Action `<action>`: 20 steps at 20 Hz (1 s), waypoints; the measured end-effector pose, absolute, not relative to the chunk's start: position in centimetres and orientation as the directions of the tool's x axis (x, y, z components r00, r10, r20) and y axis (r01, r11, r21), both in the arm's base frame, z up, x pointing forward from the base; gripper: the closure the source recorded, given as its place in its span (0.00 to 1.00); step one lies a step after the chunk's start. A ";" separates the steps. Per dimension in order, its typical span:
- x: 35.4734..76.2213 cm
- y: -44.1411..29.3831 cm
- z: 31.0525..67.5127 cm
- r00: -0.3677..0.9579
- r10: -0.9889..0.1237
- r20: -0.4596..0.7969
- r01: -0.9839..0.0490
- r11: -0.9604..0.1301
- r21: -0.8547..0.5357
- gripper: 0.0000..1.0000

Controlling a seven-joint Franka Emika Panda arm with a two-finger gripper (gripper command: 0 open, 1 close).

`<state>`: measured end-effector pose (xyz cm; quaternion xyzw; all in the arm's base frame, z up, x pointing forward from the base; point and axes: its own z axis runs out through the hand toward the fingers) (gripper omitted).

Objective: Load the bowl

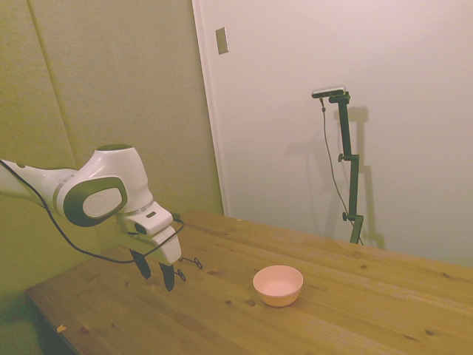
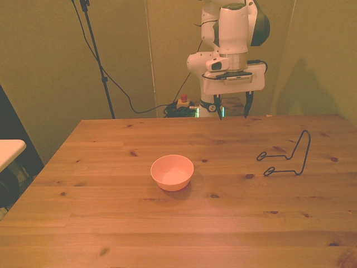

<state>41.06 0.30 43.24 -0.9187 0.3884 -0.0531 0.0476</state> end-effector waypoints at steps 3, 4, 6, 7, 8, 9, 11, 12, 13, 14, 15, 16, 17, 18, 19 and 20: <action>41.3 0.3 43.2 0.694 -0.717 0.069 -0.706 -0.696 -0.132 0.00; 41.6 0.1 43.3 0.693 -0.715 0.087 -0.704 -0.698 -0.133 0.00; 42.6 -1.3 43.7 0.676 -0.726 0.130 -0.713 -0.688 -0.135 0.00; 43.3 -2.3 44.1 0.662 -0.735 0.149 -0.722 -0.678 -0.137 0.00; 44.1 -3.6 44.6 0.643 -0.746 0.172 -0.734 -0.665 -0.138 0.00; 45.0 -4.8 45.1 0.626 -0.757 0.187 -0.745 -0.651 -0.141 0.00; 46.8 -6.9 45.8 0.595 -0.775 0.210 -0.764 -0.627 -0.149 0.00; 47.8 -7.7 46.1 0.581 -0.783 0.220 -0.772 -0.616 -0.154 0.00; 49.0 -8.4 46.1 0.568 -0.790 0.230 -0.779 -0.606 -0.159 0.00; 50.1 -8.9 46.0 0.553 -0.798 0.239 -0.788 -0.594 -0.163 0.00; 51.2 -9.4 45.8 0.540 -0.806 0.242 -0.796 -0.582 -0.166 0.00; 52.2 -9.9 45.5 0.530 -0.813 0.241 -0.803 -0.572 -0.168 0.00; 53.2 -10.5 45.2 0.519 -0.820 0.241 -0.811 -0.561 -0.165 0.00; 54.1 -11.0 44.7 0.508 -0.827 0.240 -0.819 -0.550 -0.161 0.00; 55.0 -11.5 44.2 0.500 -0.833 0.236 -0.827 -0.540 -0.158 0.00; 55.8 -11.9 43.7 0.494 -0.838 0.233 -0.832 -0.533 -0.154 0.00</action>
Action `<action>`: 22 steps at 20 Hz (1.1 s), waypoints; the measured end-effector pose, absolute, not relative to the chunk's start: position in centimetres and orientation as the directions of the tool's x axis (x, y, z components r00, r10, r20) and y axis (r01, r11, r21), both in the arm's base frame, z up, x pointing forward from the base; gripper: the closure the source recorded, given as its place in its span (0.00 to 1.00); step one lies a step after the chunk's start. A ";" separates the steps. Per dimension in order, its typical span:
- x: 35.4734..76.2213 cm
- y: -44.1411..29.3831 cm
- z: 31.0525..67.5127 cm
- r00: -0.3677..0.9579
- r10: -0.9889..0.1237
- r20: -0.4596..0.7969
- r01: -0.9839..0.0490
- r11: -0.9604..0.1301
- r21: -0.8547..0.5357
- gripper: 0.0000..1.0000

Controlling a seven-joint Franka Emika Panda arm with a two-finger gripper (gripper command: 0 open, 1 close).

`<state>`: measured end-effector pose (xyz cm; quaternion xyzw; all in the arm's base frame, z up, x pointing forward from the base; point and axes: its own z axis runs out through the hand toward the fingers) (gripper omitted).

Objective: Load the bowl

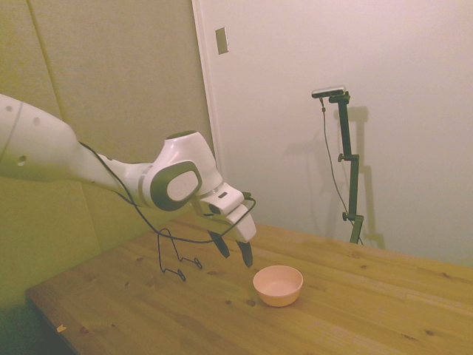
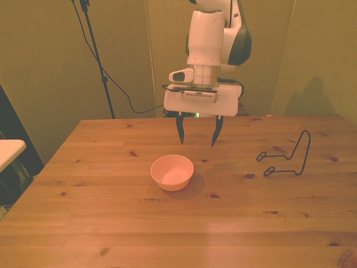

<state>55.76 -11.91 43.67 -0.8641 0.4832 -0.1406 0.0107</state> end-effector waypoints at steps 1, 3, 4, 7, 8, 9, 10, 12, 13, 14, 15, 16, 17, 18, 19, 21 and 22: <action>56.5 -12.2 43.1 0.488 -0.842 0.229 -0.837 -0.526 -0.150 0.00; 57.9 -12.5 41.7 0.481 -0.849 0.218 -0.846 -0.515 -0.138 0.00; 58.4 -12.5 40.9 0.480 -0.851 0.213 -0.849 -0.512 -0.130 0.00; 59.7 -12.5 38.6 0.480 -0.854 0.201 -0.856 -0.506 -0.108 0.00; 60.0 -12.6 38.0 0.479 -0.855 0.199 -0.858 -0.504 -0.102 0.00; 60.2 -12.8 37.5 0.477 -0.857 0.197 -0.860 -0.501 -0.096 1.00; 60.4 -13.1 37.1 0.474 -0.859 0.195 -0.863 -0.497 -0.092 1.00; 60.6 -13.5 36.6 0.467 -0.863 0.192 -0.868 -0.489 -0.087 1.00; 60.6 -13.7 36.5 0.465 -0.864 0.192 -0.869 -0.487 -0.086 1.00; 60.7 -13.7 36.5 0.464 -0.865 0.192 -0.870 -0.486 -0.086 1.00; 60.7 -13.7 36.5 0.464 -0.865 0.192 -0.870 -0.485 -0.087 1.00; 60.7 -13.7 36.4 0.463 -0.866 0.190 -0.870 -0.485 -0.087 1.00; 60.7 -13.7 36.3 0.463 -0.866 0.188 -0.871 -0.484 -0.086 1.00; 60.7 -13.7 36.2 0.462 -0.868 0.185 -0.872 -0.482 -0.086 1.00; 60.7 -13.7 36.1 0.459 -0.870 0.181 -0.873 -0.479 -0.087 1.00; 60.7 -13.7 35.9 0.455 -0.873 0.175 -0.876 -0.475 -0.089 1.00; 60.7 -13.7 35.8 0.455 -0.873 0.174 -0.876 -0.474 -0.089 1.00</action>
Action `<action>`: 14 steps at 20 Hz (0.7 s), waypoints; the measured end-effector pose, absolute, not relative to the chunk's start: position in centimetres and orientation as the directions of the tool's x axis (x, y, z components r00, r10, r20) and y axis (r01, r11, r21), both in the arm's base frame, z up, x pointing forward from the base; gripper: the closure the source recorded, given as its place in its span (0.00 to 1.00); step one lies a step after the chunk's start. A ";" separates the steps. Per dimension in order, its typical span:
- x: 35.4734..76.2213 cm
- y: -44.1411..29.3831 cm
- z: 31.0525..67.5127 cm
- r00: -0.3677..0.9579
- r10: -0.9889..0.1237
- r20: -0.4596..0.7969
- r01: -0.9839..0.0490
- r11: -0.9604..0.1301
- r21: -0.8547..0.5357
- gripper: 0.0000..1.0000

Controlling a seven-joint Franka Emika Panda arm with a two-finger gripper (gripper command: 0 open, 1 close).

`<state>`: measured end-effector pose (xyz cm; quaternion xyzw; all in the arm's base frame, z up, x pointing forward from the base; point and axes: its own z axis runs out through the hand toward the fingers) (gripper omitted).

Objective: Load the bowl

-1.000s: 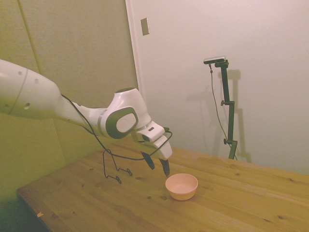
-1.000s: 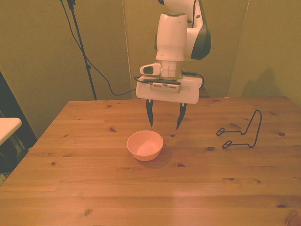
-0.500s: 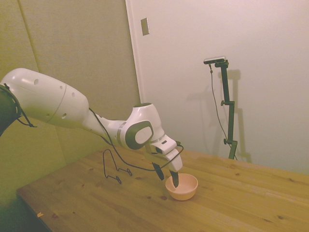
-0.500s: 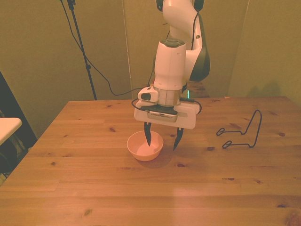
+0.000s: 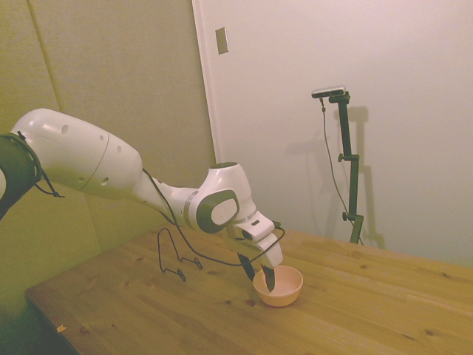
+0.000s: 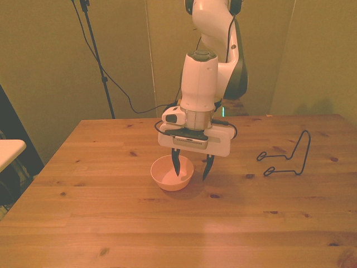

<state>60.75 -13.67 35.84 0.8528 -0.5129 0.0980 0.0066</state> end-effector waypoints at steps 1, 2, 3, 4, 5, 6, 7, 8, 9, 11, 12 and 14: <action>60.7 -13.7 35.8 0.454 -0.874 0.173 -0.876 -0.473 -0.090 1.00; 60.7 -13.7 35.8 0.453 -0.875 0.172 -0.877 -0.472 -0.091 1.00; 60.7 -13.7 35.8 0.452 -0.876 0.171 -0.877 -0.471 -0.092 1.00; 60.7 -13.7 35.8 0.451 -0.877 0.169 -0.878 -0.469 -0.093 1.00; 60.8 -13.7 35.8 0.449 -0.878 0.166 -0.879 -0.467 -0.094 1.00; 60.8 -13.7 35.7 0.448 -0.879 0.164 -0.880 -0.466 -0.095 1.00; 60.8 -13.7 35.6 0.448 -0.879 0.163 -0.880 -0.465 -0.095 1.00; 60.8 -13.7 35.6 0.447 -0.880 0.162 -0.880 -0.465 -0.095 1.00; 60.8 -13.7 35.6 0.447 -0.880 0.161 -0.880 -0.465 -0.096 1.00; 60.8 -13.7 35.6 0.446 -0.881 0.158 -0.880 -0.464 -0.099 1.00; 60.8 -13.7 35.7 0.445 -0.882 0.155 -0.881 -0.462 -0.102 1.00; 60.9 -13.7 35.8 0.443 -0.884 0.152 -0.881 -0.460 -0.110 1.00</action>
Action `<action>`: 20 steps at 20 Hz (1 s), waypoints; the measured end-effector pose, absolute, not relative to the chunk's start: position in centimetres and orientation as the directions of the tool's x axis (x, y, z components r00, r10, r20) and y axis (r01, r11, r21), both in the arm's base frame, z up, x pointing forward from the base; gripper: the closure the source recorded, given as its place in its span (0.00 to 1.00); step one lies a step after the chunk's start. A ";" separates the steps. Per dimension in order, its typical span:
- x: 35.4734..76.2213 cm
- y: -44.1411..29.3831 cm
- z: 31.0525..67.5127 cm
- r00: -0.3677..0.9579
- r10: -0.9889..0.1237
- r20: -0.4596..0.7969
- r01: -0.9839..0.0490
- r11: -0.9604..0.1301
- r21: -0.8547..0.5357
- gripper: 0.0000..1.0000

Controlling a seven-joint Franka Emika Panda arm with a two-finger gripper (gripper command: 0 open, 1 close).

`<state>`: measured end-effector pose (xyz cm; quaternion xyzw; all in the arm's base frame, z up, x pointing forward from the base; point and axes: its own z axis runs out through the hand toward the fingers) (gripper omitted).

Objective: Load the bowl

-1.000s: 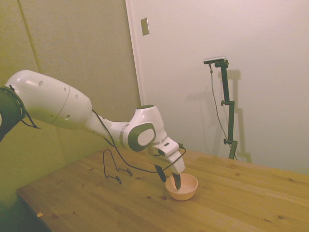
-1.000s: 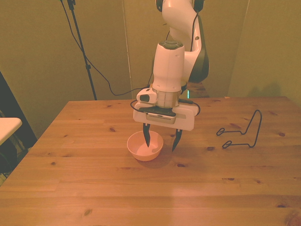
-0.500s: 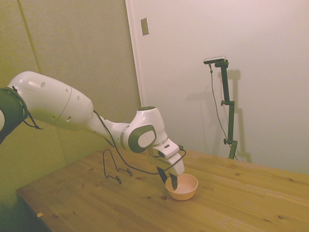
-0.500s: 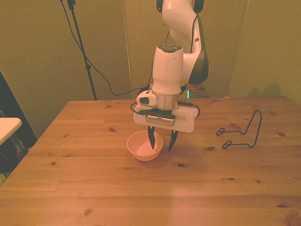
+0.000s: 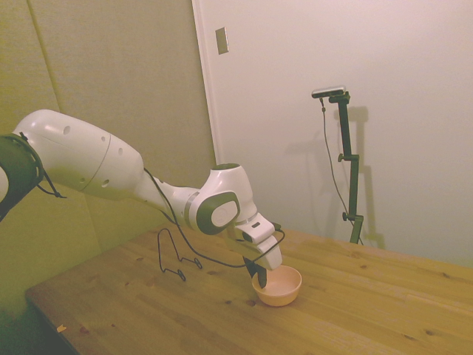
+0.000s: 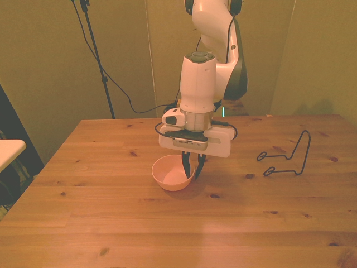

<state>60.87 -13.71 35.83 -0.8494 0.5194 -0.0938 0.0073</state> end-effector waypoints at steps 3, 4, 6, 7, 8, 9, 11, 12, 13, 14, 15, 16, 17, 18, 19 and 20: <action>61.2 -13.9 36.5 0.441 -0.884 0.154 -0.878 -0.461 -0.127 1.00; 61.3 -13.9 36.8 0.441 -0.885 0.150 -0.877 -0.460 -0.137 1.00; 61.4 -13.6 37.5 0.452 -0.884 0.121 -0.868 -0.467 -0.168 1.00; 61.5 -13.3 37.8 0.462 -0.881 0.099 -0.862 -0.472 -0.184 1.00; 61.4 -12.7 38.3 0.473 -0.878 0.076 -0.855 -0.478 -0.200 1.00; 61.3 -11.8 39.0 0.487 -0.872 0.044 -0.848 -0.484 -0.217 1.00; 60.9 -9.6 40.9 0.516 -0.857 -0.011 -0.831 -0.497 -0.250 1.00; 60.5 -8.3 42.3 0.532 -0.846 -0.036 -0.821 -0.504 -0.269 1.00; 60.0 -7.0 43.8 0.550 -0.833 -0.063 -0.809 -0.512 -0.290 1.00; 57.6 -4.7 46.7 0.584 -0.806 -0.096 -0.786 -0.532 -0.317 1.00; 57.6 -4.7 46.7 0.584 -0.806 -0.101 -0.785 -0.529 -0.321 1.00; 57.6 -4.5 46.7 0.592 -0.798 -0.117 -0.779 -0.528 -0.339 1.00; 57.6 -4.2 46.7 0.606 -0.783 -0.141 -0.768 -0.529 -0.362 1.00; 57.5 -3.8 46.6 0.626 -0.761 -0.168 -0.752 -0.532 -0.390 1.00; 57.5 -3.3 46.6 0.643 -0.740 -0.196 -0.738 -0.531 -0.416 1.00; 57.4 -2.7 46.6 0.661 -0.715 -0.227 -0.724 -0.528 -0.444 1.00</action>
